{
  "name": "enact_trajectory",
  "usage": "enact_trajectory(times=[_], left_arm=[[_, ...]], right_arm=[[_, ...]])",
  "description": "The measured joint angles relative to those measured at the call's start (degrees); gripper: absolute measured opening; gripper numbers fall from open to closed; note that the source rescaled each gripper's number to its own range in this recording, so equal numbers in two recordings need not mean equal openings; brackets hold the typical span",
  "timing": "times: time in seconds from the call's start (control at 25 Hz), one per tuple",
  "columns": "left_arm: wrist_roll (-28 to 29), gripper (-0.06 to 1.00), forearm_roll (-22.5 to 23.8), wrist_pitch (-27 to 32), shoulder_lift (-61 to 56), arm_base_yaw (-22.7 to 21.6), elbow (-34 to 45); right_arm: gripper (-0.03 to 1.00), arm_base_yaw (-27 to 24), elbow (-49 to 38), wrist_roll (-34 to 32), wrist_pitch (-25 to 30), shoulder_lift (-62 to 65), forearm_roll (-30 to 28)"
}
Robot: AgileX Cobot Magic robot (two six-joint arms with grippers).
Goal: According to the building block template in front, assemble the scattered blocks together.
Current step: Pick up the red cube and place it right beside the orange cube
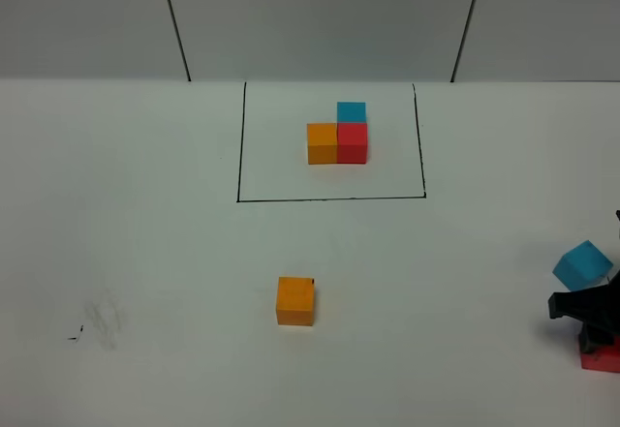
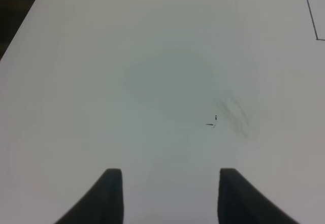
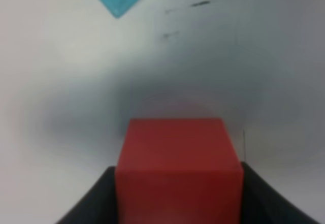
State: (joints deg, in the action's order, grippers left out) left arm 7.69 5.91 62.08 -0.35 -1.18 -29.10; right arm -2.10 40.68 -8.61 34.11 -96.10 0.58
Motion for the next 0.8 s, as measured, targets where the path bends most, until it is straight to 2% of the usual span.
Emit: enact_trajectory(times=[0.28,0.44,0.56,0.8], left_arm=[[-0.05,0.00,0.00,0.00,0.00,0.00,0.00],[-0.05,0.00,0.00,0.00,0.00,0.00,0.00],[-0.05,0.00,0.00,0.00,0.00,0.00,0.00],[-0.05,0.00,0.00,0.00,0.00,0.00,0.00]], right_arm=[[0.29,5.67,0.69,4.79,2.64,8.15,-0.07],[0.29,10.13,3.92,9.88,7.31,9.65,-0.07],[0.29,13.58,6.66,14.92,9.27,9.65,0.05],[0.29,19.71,10.78,27.21,9.29,9.19,2.13]])
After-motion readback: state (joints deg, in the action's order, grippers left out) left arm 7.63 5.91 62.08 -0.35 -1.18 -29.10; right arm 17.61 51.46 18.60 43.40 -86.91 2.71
